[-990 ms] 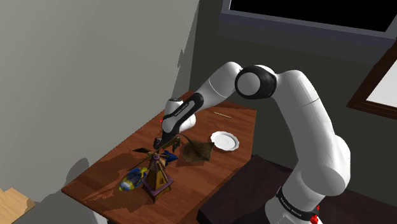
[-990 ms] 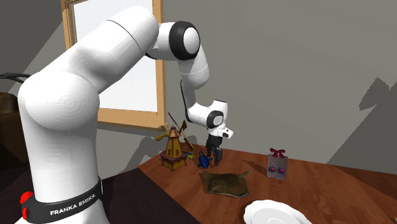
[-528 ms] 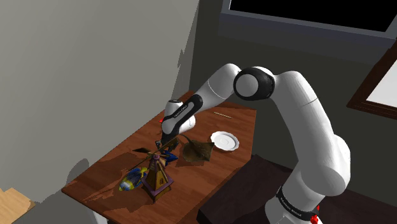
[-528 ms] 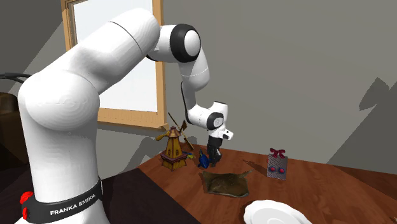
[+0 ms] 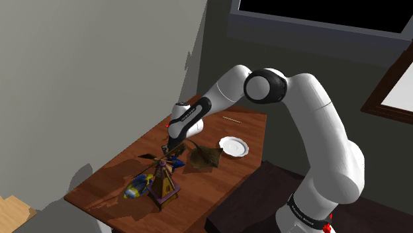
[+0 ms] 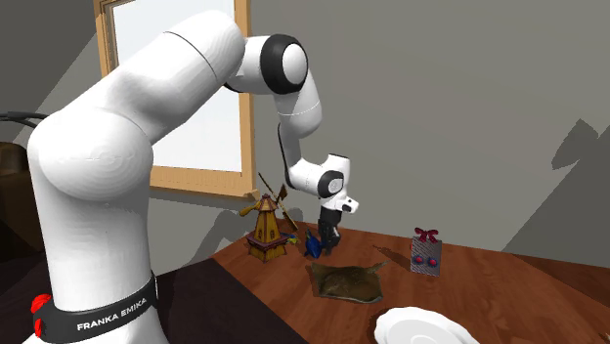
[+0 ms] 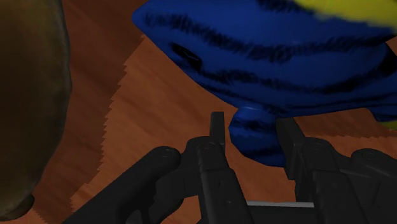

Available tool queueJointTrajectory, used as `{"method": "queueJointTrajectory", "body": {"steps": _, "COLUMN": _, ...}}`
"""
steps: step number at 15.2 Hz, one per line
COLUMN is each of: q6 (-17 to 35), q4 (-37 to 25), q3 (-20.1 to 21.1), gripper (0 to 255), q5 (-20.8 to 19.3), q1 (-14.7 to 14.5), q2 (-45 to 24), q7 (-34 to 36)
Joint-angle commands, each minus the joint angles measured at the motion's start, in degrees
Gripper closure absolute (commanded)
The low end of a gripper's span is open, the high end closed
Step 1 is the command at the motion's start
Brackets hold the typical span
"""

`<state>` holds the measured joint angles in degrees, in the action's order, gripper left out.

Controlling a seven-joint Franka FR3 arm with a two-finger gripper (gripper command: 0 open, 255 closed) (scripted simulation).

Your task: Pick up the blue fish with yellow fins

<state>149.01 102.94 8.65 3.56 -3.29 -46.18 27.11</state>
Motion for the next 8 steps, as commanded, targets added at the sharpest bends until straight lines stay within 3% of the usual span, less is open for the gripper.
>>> {"method": "queueJointTrajectory", "body": {"steps": 1, "q6": -0.62, "q4": 0.68, "q3": 0.10, "gripper": 255, "q5": 0.07, "q1": 0.09, "q2": 1.31, "q7": 0.08}}
{"method": "queueJointTrajectory", "body": {"steps": 8, "q6": -3.61, "q4": 2.31, "q3": 0.44, "gripper": 255, "q5": 0.33, "q1": 0.41, "q2": 5.96, "q7": 0.38}}
